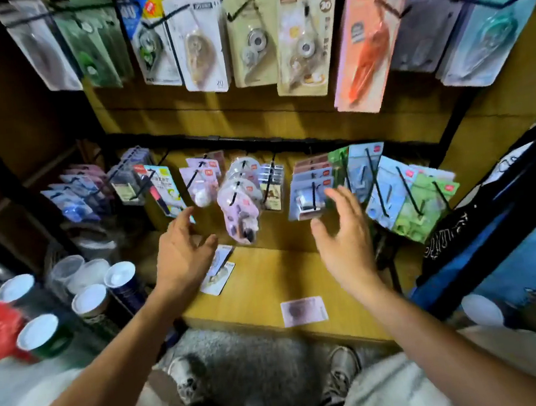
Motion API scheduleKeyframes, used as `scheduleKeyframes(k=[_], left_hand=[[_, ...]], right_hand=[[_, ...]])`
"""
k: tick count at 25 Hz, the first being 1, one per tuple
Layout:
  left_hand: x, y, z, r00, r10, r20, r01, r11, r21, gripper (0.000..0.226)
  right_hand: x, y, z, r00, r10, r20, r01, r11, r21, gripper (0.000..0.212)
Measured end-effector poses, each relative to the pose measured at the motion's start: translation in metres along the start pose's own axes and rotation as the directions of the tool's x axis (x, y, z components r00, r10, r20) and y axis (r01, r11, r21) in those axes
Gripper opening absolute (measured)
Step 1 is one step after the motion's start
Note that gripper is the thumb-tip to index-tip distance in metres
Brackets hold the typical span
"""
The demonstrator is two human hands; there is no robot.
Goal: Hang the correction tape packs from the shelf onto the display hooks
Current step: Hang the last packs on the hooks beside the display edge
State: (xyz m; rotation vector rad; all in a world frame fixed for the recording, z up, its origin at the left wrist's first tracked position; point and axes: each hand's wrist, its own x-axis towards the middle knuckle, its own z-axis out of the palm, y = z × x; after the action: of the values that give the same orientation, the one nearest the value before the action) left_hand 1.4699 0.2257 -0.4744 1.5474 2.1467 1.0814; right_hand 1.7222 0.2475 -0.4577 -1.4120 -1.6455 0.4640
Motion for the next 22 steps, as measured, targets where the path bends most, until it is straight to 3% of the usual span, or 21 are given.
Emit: scheduleKeyframes(k=[4,7,13,16,18,22], left_hand=[[-0.021,-0.059,0.042,0.986,-0.146,0.085,0.141,0.988,0.062,0.064],[-0.029,-0.106,0.081,0.955,-0.239,0.176,0.227,0.97,0.084,0.069],[0.001,-0.19,0.146,0.871,-0.391,0.296,0.343,0.917,0.202,0.08],[0.022,-0.221,0.174,0.82,-0.4,0.409,0.29,0.907,0.306,0.087],[0.036,-0.236,0.191,0.801,-0.379,0.464,0.195,0.897,0.396,0.079],[0.068,-0.265,0.216,0.832,-0.248,0.496,0.051,0.924,0.378,0.07]], right_hand=[[-0.077,0.043,0.062,0.967,0.033,0.254,-0.004,0.994,-0.112,0.063],[-0.089,0.088,0.114,0.823,0.227,0.521,-0.065,0.948,-0.311,0.083],[-0.074,0.188,0.209,0.603,0.494,0.627,0.037,0.768,-0.64,0.091],[-0.068,0.238,0.251,0.487,0.635,0.6,0.01,0.682,-0.731,0.094],[-0.069,0.253,0.275,0.42,0.663,0.619,-0.011,0.686,-0.728,0.092],[-0.061,0.266,0.318,0.449,0.464,0.764,0.152,0.802,-0.577,0.089]])
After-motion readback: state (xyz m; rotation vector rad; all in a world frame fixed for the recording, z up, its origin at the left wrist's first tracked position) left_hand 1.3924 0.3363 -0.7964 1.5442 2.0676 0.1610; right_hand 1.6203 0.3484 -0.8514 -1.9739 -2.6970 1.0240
